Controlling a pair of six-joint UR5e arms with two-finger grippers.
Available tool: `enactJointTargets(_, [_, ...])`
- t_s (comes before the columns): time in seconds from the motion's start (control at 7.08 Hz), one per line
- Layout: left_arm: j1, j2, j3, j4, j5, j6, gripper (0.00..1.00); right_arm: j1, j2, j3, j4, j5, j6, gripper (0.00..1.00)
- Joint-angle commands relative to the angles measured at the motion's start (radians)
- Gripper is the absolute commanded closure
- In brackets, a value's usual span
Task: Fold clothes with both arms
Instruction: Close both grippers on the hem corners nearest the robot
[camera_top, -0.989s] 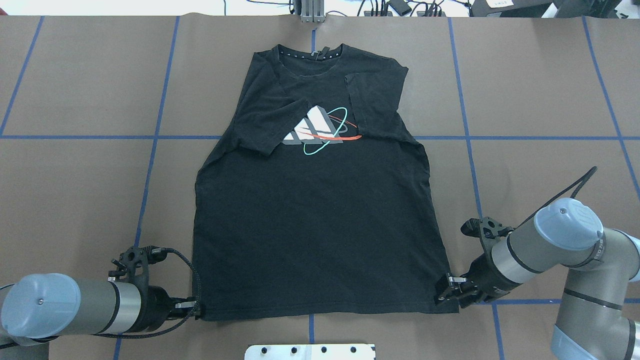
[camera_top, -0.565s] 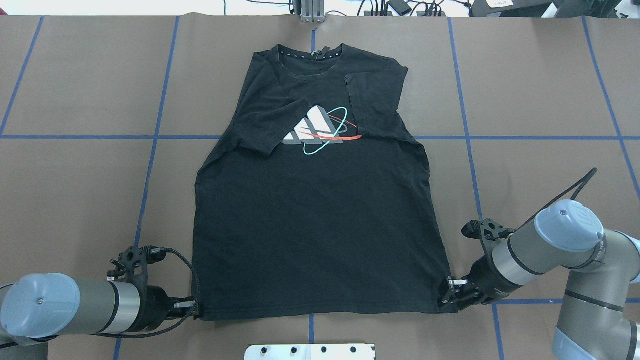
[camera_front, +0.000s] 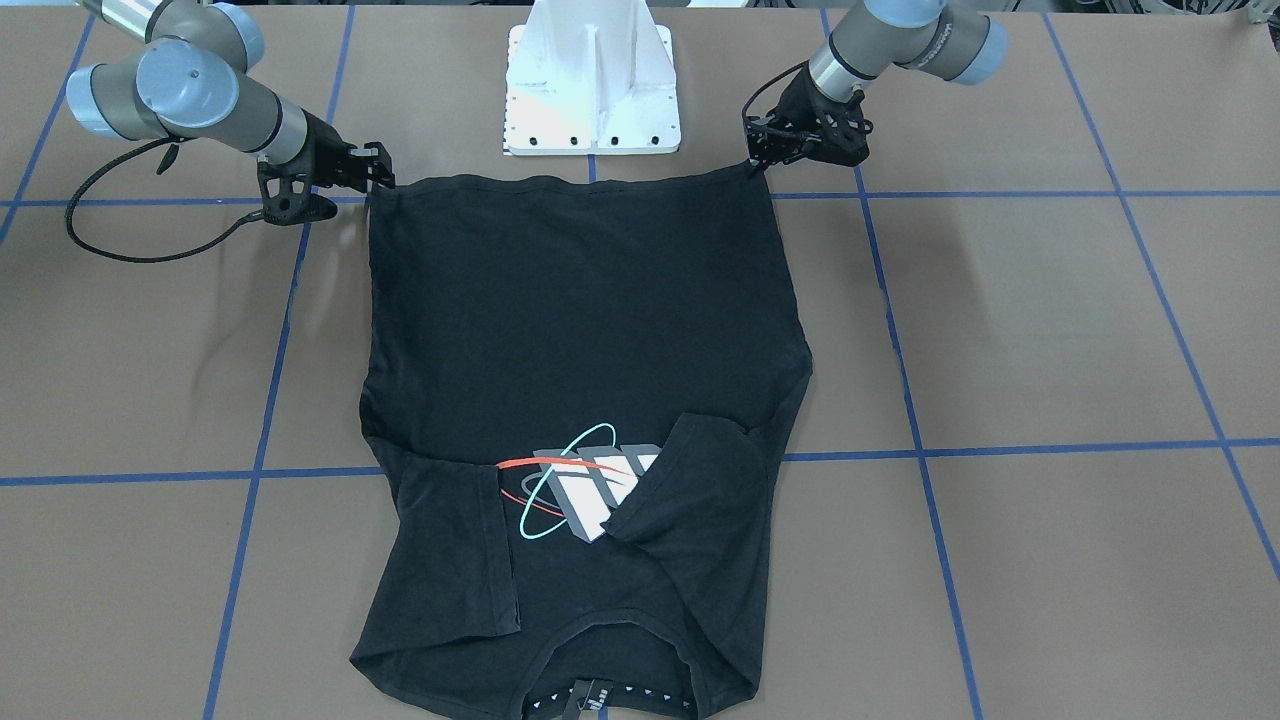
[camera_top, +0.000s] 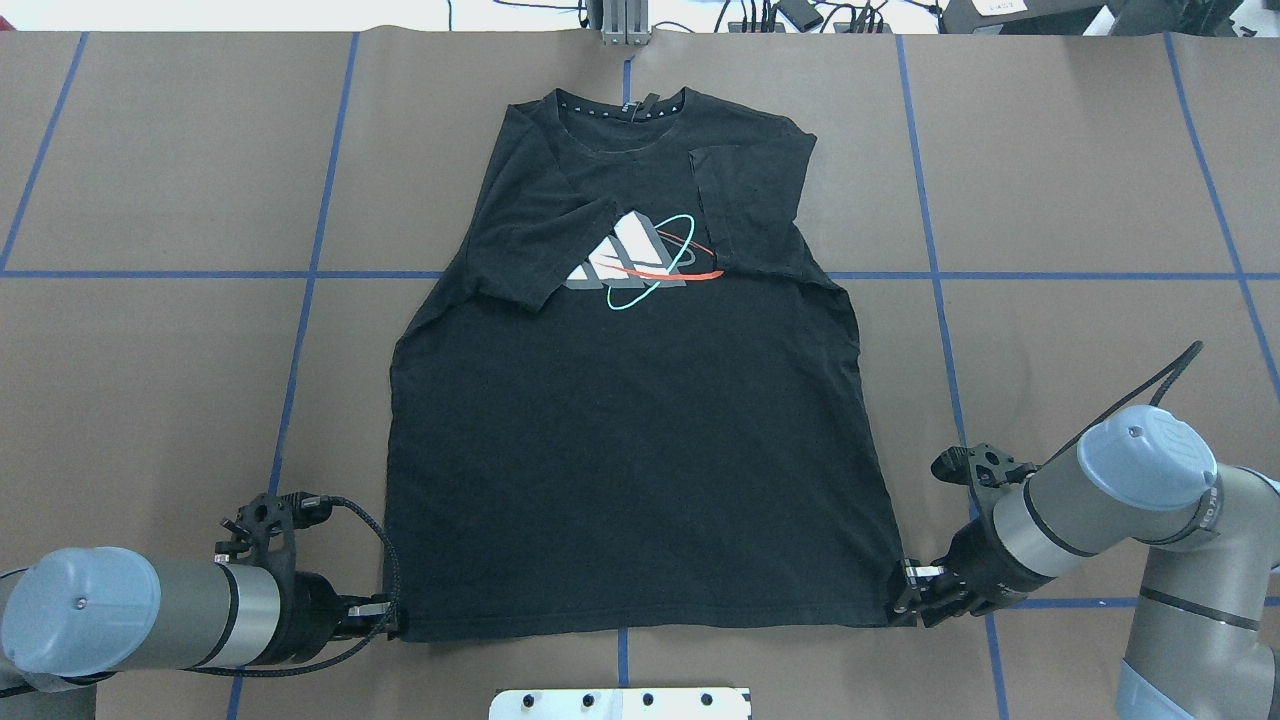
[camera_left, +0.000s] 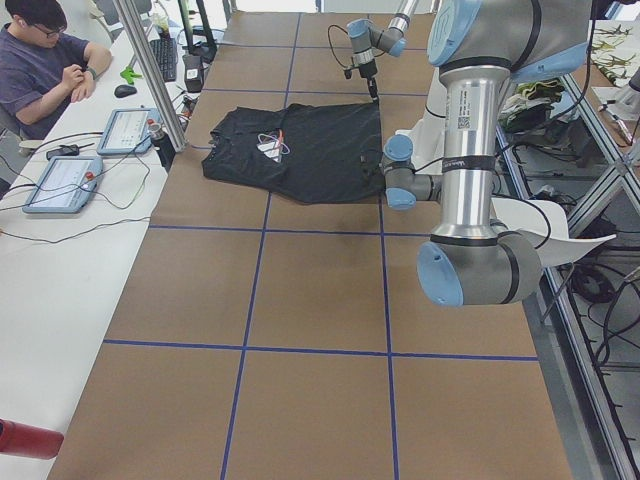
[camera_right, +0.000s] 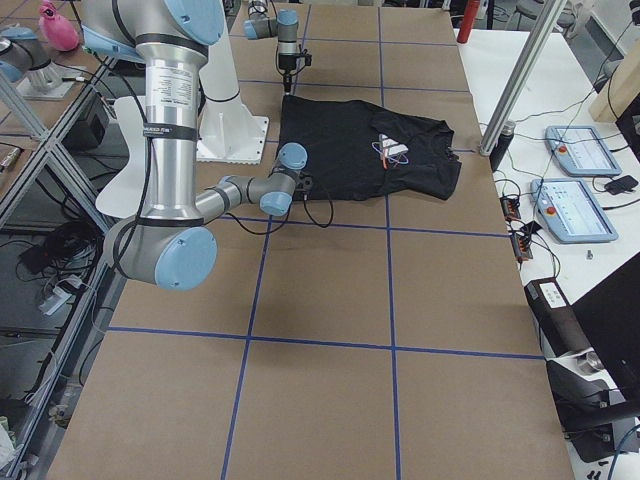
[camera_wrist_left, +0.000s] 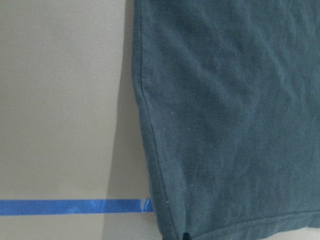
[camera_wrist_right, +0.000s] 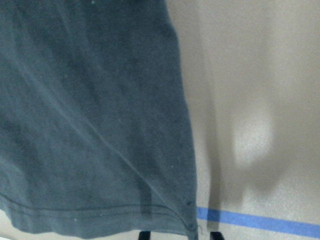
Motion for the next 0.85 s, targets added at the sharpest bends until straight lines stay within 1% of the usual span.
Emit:
enactJointTargets(0.0, [-0.001,0.0,0.0,0.0,0.0,0.0,1.0,-0.006,-0.004,0.0,-0.001,-0.001,0.0,0.5])
enactJointTargets(0.42, [0.001,0.0,0.0,0.0,0.0,0.0,1.0,-0.02,-0.006,-0.006,-0.001,-0.002,0.0,0.51])
enactJointTargets(0.57, [-0.001,0.0,0.0,0.0,0.0,0.0,1.0,-0.02,-0.006,-0.009,-0.001,-0.002,0.0,0.56])
enactJointTargets(0.71, [-0.001,0.0,0.0,0.0,0.0,0.0,1.0,-0.018,-0.005,-0.009,-0.003,-0.002,0.0,0.69])
